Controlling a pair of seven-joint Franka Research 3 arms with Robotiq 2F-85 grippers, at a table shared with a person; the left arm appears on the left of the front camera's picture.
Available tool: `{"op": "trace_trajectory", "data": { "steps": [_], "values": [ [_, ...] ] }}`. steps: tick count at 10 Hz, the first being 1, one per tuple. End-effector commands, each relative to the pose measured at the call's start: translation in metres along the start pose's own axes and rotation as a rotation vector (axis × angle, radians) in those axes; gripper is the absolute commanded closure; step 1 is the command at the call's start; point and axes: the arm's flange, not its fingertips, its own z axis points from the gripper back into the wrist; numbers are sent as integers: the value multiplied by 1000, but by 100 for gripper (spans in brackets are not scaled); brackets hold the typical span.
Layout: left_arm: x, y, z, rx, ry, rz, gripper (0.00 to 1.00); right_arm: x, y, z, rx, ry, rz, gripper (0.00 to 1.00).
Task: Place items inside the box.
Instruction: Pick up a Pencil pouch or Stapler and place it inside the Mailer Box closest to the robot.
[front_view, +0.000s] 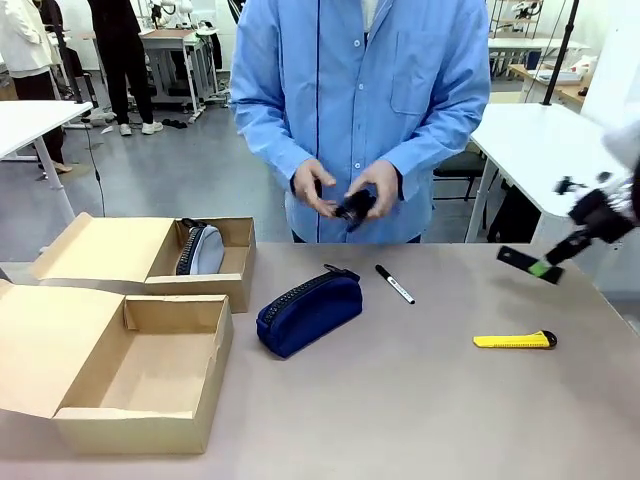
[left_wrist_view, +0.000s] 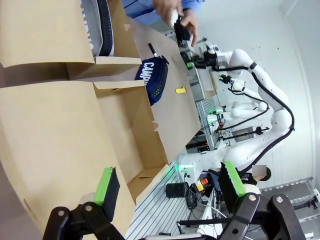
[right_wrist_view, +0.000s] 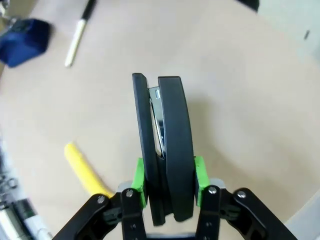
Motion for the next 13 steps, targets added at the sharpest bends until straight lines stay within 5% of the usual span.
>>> {"op": "trace_trajectory", "data": {
  "steps": [1,3,4,6,7,8,12,13],
  "values": [
    [1,-1,-1,-20,-16,-22,0,-49,61,44,60,-59,10,100],
    [1,-1,-1,-20,-16,-22,0,-94,112,69,146,-141,142,100],
    [1,-1,-1,-20,-16,-22,0,-102,131,69,292,-138,232,100],
    [1,-1,-1,-20,-16,-22,0,-94,164,54,409,-110,103,100],
    [1,-1,-1,-20,-16,-22,0,-85,174,46,402,-107,23,100],
    [1,-1,-1,-20,-16,-22,0,-107,162,60,350,-115,162,100],
    [1,-1,-1,-20,-16,-22,0,-107,162,60,350,-115,162,100],
    [1,-1,-1,-20,-16,-22,0,-106,165,56,365,-108,137,57]
  ]
}}
